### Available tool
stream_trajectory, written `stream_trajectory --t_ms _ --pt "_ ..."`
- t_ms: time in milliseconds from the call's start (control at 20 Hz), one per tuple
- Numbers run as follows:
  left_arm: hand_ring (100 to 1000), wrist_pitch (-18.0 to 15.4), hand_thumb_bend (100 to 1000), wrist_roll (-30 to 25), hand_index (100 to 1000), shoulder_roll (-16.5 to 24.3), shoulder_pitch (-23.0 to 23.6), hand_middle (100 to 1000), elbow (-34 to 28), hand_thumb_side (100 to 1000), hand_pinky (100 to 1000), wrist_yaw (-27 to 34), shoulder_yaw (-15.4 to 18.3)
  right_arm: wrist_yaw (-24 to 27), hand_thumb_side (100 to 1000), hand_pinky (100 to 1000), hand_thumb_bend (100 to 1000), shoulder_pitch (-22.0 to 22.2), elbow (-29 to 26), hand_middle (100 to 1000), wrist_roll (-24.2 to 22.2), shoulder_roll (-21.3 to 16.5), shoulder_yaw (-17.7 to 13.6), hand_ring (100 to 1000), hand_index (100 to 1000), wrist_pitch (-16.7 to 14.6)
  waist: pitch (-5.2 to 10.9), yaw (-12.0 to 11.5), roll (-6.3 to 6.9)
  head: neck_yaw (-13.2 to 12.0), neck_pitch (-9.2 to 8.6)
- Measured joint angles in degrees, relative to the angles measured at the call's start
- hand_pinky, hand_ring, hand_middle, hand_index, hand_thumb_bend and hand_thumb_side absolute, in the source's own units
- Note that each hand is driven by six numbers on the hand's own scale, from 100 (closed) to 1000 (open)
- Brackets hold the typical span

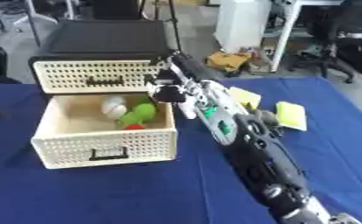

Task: Pick up objects from table and place into drawer.

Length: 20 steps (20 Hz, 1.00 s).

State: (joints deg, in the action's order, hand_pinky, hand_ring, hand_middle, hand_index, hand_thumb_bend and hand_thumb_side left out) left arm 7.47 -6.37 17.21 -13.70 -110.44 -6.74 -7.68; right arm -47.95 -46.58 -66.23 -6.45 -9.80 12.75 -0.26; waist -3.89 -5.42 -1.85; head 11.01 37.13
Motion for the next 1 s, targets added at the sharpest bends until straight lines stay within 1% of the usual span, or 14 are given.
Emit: stream_trajectory --t_ms 150,200,250,300,350,450,500,550,600,650,700,750,950,1000 --pt "100 0.0 358 -0.2 654 -0.1 -0.1 100 -0.2 1000 100 0.1 -0.2 -1.4 428 107 100 -0.1 2.3 788 0.6 2.1 0.0 477 800 -1.1 -0.03 -0.4 0.12 0.6 -0.22" --pt "100 0.0 359 -0.3 654 -0.1 -0.2 100 -0.2 1000 100 0.1 -0.3 -1.9 425 126 100 -0.1 2.9 791 0.8 2.8 0.0 487 803 -1.5 -0.04 -0.5 0.16 0.7 -0.33" --pt "100 0.0 360 -0.4 654 -0.2 -0.2 100 -0.2 1000 100 0.2 -0.3 -2.3 418 184 100 -0.1 3.4 797 1.0 3.5 0.0 517 808 -1.9 -0.04 -0.6 0.24 0.9 -0.40" --pt "100 0.0 360 -0.5 653 -0.2 -0.3 100 -0.2 1000 100 0.2 -0.3 -2.7 398 269 100 -0.1 3.8 804 1.2 4.1 0.2 565 816 -2.4 -0.05 -0.7 0.32 1.0 -0.42" --pt "100 0.0 360 -0.5 654 -0.4 -0.4 100 -0.2 1000 100 0.2 -0.4 -3.2 358 356 100 -0.1 4.2 813 1.5 4.7 0.4 615 826 -2.9 -0.06 -0.8 0.37 1.2 -0.43" --pt "100 0.0 360 -0.6 653 -0.6 -0.4 100 -0.2 1000 100 0.2 -0.6 -4.2 260 598 100 -0.1 4.7 844 2.1 5.7 0.8 767 858 -3.9 -0.11 -1.0 0.40 1.4 -0.44" --pt "100 0.1 360 -0.7 653 -0.6 -0.4 100 -0.2 1000 100 0.2 -0.6 -4.8 230 656 100 -0.1 4.9 854 2.5 5.9 1.1 798 864 -4.4 -0.16 -1.1 0.43 1.5 -0.45" --pt "100 0.0 360 -0.7 653 -0.6 -0.5 100 -0.2 1000 100 0.2 -0.6 -5.5 237 688 100 -0.1 4.9 860 2.9 6.1 1.4 816 867 -4.9 -0.19 -1.2 0.48 1.6 -0.45" --pt "100 0.0 361 -0.7 653 -0.6 -0.5 100 -0.2 1000 100 0.2 -0.6 -6.2 321 780 100 -0.1 4.9 877 3.2 6.2 1.8 867 877 -5.4 -0.18 -1.3 0.50 1.7 -0.45" --pt "100 0.0 361 -0.7 653 -0.6 -0.5 100 -0.2 1000 100 0.2 -0.6 -7.0 373 814 100 -0.1 4.9 879 3.5 6.4 2.2 888 879 -5.9 -0.19 -1.3 0.47 1.7 -0.45" --pt "100 0.0 362 -0.7 653 -0.6 -0.5 100 -0.2 1000 100 0.2 -0.6 -7.8 406 824 100 0.0 4.9 877 3.7 6.5 2.4 891 877 -6.3 -0.21 -1.3 0.47 1.7 -0.45" --pt "100 0.0 362 -0.7 653 -0.6 -0.5 100 -0.2 1000 100 0.2 -0.6 -8.5 415 822 100 0.0 4.7 873 4.1 6.5 2.5 885 873 -6.7 -0.26 -1.1 0.47 1.7 -0.47" --pt "100 0.0 361 -0.7 652 -0.6 -0.5 100 -0.2 1000 100 0.2 -0.6 -9.8 426 776 100 0.7 2.1 840 6.4 6.4 1.6 837 853 -6.6 -0.46 0.0 0.42 1.2 -0.67" --pt "100 0.0 361 -0.7 652 -0.6 -0.5 100 -0.2 1000 100 0.2 -0.6 -9.7 449 729 100 0.8 1.0 818 7.1 6.1 1.3 803 840 -6.3 -0.56 0.4 0.36 1.1 -0.84"
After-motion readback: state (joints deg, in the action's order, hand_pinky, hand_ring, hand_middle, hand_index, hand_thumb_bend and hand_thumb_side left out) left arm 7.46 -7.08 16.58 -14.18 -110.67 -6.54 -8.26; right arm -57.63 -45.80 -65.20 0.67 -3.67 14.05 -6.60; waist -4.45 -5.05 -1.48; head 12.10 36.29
